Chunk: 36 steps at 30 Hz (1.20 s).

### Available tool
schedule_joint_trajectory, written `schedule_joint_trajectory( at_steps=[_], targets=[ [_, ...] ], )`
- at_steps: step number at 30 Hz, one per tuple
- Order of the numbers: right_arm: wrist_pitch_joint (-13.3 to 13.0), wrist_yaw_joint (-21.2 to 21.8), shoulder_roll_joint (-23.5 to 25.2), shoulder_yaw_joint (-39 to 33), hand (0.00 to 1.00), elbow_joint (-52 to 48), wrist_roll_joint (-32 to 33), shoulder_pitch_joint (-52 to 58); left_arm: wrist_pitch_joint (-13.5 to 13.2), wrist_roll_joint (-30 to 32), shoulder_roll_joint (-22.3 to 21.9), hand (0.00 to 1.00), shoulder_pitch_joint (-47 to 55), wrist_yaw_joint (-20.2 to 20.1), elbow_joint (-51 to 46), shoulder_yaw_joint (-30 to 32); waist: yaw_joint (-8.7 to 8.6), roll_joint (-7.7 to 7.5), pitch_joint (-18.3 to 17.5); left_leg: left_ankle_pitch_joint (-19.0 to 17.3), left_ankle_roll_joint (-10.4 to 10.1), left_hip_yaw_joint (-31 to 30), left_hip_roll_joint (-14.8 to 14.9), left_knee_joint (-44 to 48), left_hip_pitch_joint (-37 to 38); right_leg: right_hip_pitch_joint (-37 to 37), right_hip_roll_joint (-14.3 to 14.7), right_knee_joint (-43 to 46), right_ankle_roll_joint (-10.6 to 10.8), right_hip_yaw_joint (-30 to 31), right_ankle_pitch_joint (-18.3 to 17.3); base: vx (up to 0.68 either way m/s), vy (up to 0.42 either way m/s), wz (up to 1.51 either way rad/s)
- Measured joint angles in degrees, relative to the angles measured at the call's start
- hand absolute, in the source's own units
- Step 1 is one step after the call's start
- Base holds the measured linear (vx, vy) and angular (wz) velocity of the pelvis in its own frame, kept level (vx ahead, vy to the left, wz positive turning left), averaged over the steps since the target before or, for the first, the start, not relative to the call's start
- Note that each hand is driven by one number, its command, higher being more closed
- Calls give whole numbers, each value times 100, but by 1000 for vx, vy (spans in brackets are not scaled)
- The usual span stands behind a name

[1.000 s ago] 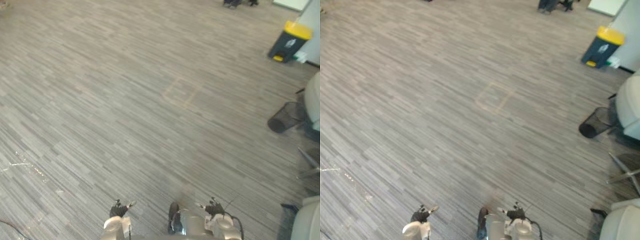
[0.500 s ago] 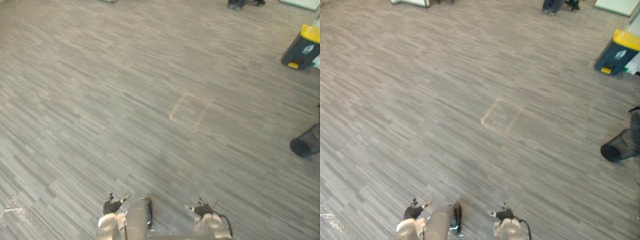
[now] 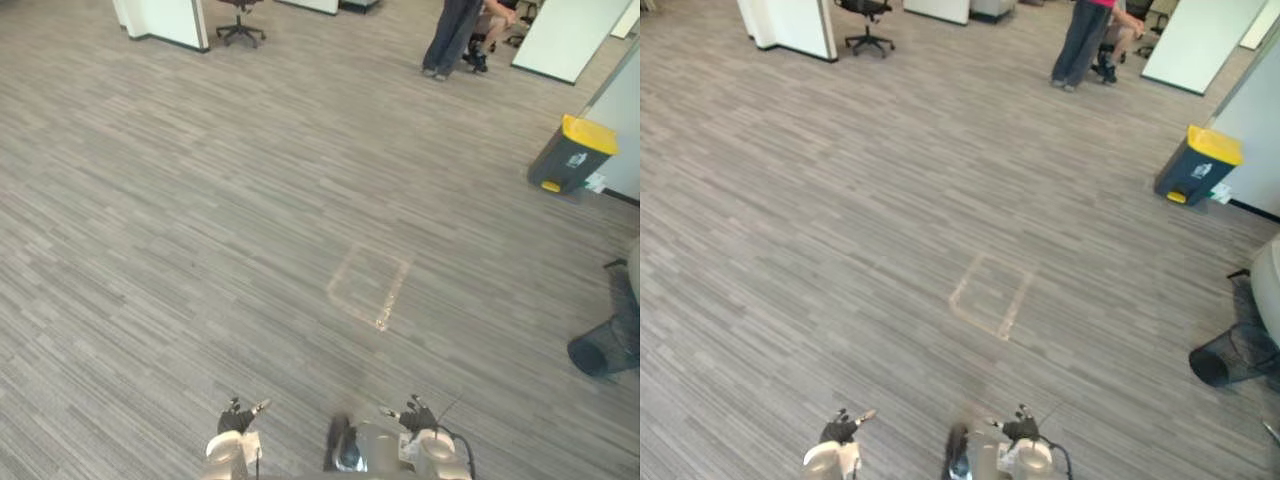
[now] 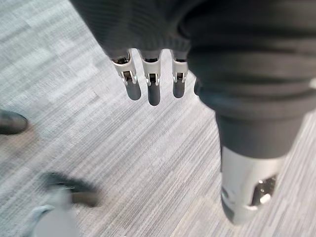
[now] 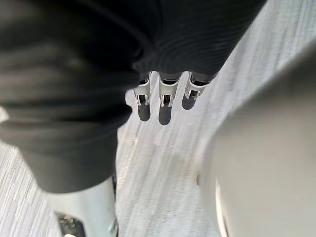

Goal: Organize the slippers on the shoe rack

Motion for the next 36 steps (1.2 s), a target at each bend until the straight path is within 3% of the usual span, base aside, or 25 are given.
schedule_joint_trajectory(
  at_steps=[2, 3, 4, 5, 6, 7, 9, 11, 13, 14, 15, 16, 18, 19, 21, 22, 24, 27, 29, 30, 31, 32, 33, 35, 36],
  targets=[
    [-2, 9, -11, 3, 0, -11, 3, 11, 4, 88, -37, 0, 7, -10, 0, 20, -53, 90, 30, 214, -347, -191, -5, 936, -298, 212, 7, 116, 23, -107, -298, 617, -126, 23],
    [1, 17, -41, 109, 0, -14, 10, 4, 17, 90, -105, 0, 55, -15, 1, 105, -60, 245, 30, 712, -798, -259, 50, 2613, -970, 639, 165, -162, 41, -16, -449, 713, -93, -10],
    [34, 17, -43, 173, 0, -1, 14, 1, 22, 90, -97, 0, 81, -22, -7, 136, -23, 292, 41, 1006, -938, -282, 93, 3305, -1246, 816, 221, -293, 36, 89, -494, 674, 11, -52],
    [67, 22, -14, 281, 0, 17, 19, 11, 17, 89, -85, 0, 120, -42, -99, 199, 31, 356, 64, 972, -846, -166, 249, 4413, -1737, 1130, 359, -468, 9, 268, -592, 632, 71, -83],
    [97, 40, 9, 401, 0, 124, 51, -9, 20, 84, -36, 0, 176, -31, -199, 242, 110, 322, 108, 763, -538, 54, 444, 5133, -2226, 1510, 422, -566, 13, 529, -745, 487, 78, -85],
    [103, 39, 9, 428, 0, 144, 60, -29, 20, 78, -32, 0, 189, -31, -248, 235, 158, 294, 119, 688, -421, 118, 495, 5217, -2402, 1678, 420, -625, 22, 647, -791, 472, 79, -90],
    [121, 19, 12, 472, 0, 218, 98, -14, -14, 72, 21, 0, 380, -31, -515, 240, 220, 154, 131, 245, -213, 340, 717, 4564, -3055, 2291, 262, -886, 193, 1208, -982, 498, 160, -109],
    [119, -6, 10, 461, 0, 208, 121, -20, -23, 73, 22, 0, 423, -27, -552, 279, 223, 160, 141, 110, -233, 332, 724, 3785, -3281, 2531, 135, -957, 335, 1502, -1122, 410, 218, -88],
    [117, -8, 6, 413, 0, 207, 120, -10, -88, 73, 15, 0, 487, -27, -572, 275, 278, 175, 122, 394, -396, -117, 595, 1947, -3492, 2771, -177, -997, 665, 2027, -1487, 538, 380, -103],
    [119, -7, 5, 385, 0, 225, 116, -3, -109, 54, 18, 0, 504, -29, -565, 288, 312, 176, 104, 841, -550, -171, 588, 1780, -3490, 2806, -241, -986, 782, 2167, -1581, 530, 420, -109],
    [133, 26, -33, 429, 0, 318, 109, 23, -139, 15, 75, 0, 499, -23, -499, 285, 381, 101, 17, 843, -502, 105, 478, 1826, -3414, 2823, -421, -959, 875, 2467, -1640, 556, 401, -88],
    [144, 32, -32, 421, 0, 319, 93, 60, -136, 34, 134, 0, 496, -3, -452, 287, 377, -55, -156, 648, -329, 395, 406, 1834, -3409, 2713, -596, -878, 847, 2690, -1500, 564, 394, -82],
    [145, 37, -6, 354, 0, 292, 2, 89, -119, 78, 201, 0, 453, 8, -371, 288, 394, -116, -182, 459, -98, 823, 393, 1843, -3135, 2473, -749, -361, 1002, 2816, -1228, 563, 379, -82],
    [144, 38, -10, 346, 0, 284, 1, 88, -103, 78, 201, 0, 452, 9, -363, 288, 387, -112, -179, 438, -61, 870, 391, 1843, -3073, 2408, -770, -260, 1090, 2811, -1173, 563, 375, -97],
    [141, 52, -16, 332, 0, 255, -7, 107, -67, 76, 180, 0, 411, 18, -193, 276, 376, -16, -95, 325, 131, 1166, 371, 1579, -2358, 1876, -780, 1363, 1614, 2823, -918, 352, 214, -98],
    [140, 56, -15, 333, 0, 232, -7, 117, -48, 76, 173, 0, 383, 17, -121, 269, 377, 15, -76, 319, 139, 1269, 366, 1466, -2129, 1632, -761, 1927, 1655, 2772, -965, 229, 131, -94],
    [92, 60, -16, 345, 0, 167, -4, 113, -3, 77, 179, 0, 353, 18, -48, 211, 316, 60, -58, 319, 140, 1536, 323, 1060, -1542, 928, -789, 2865, 1477, 2112, -1155, 285, 130, -84],
    [68, 57, -18, 325, 0, 196, -8, 37, -2, 78, 177, 0, 257, 12, 6, 211, 201, -1, -31, 318, 138, 1846, 334, 169, -669, 420, -709, 2207, 945, 713, -1443, 435, 43, -52],
    [65, 57, -44, 304, 0, 210, -11, -72, -4, 83, 199, 0, 256, 0, 49, 173, 169, -10, -18, 319, 131, 1980, 354, -87, -480, 199, -581, 1435, 814, 333, -1325, 297, -55, -31],
    [67, 57, -43, 283, 0, 236, -13, -69, -6, 86, 311, 0, 276, -40, 61, -4, 137, -96, 29, 319, 119, 1923, 237, -151, -340, 159, -487, 371, 699, 177, -667, 256, -96, -18],
    [69, 57, -42, 280, 0, 243, -16, -56, -5, 90, 337, 0, 274, -54, 57, -21, 135, -142, 25, 320, 116, 1895, 187, -150, -317, 174, -489, 184, 648, 183, -454, 408, -144, -30],
    [64, 60, -126, 237, 0, 239, -46, -79, 8, 102, 285, 0, 235, -80, 181, -41, 143, 10, 50, 280, 38, 1622, 278, -143, -167, 281, -381, 169, 254, 180, -208, 444, -173, -28],
    [67, 61, -188, 165, 0, 231, -58, -61, 3, 150, 192, 0, 266, -89, 197, -38, 132, 168, 6, 352, -86, 1425, 379, 6, -141, 394, -258, 55, 244, 183, -391, 433, -174, -31],
    [65, 54, -188, 64, 0, 227, -58, -62, 4, 176, 97, 0, 257, -89, 197, -38, 105, 269, 10, 356, -93, 1313, 509, 421, -273, 524, -143, -56, 220, 181, -465, 312, -139, -10],
    [64, 53, -190, 90, 0, 223, -60, -58, 7, 216, 123, 0, 247, -105, 139, 52, 89, 306, 26, 411, -178, 1162, 659, 1446, -664, 741, -5, -222, 180, 194, -527, 422, -148, -19]
  ],
)
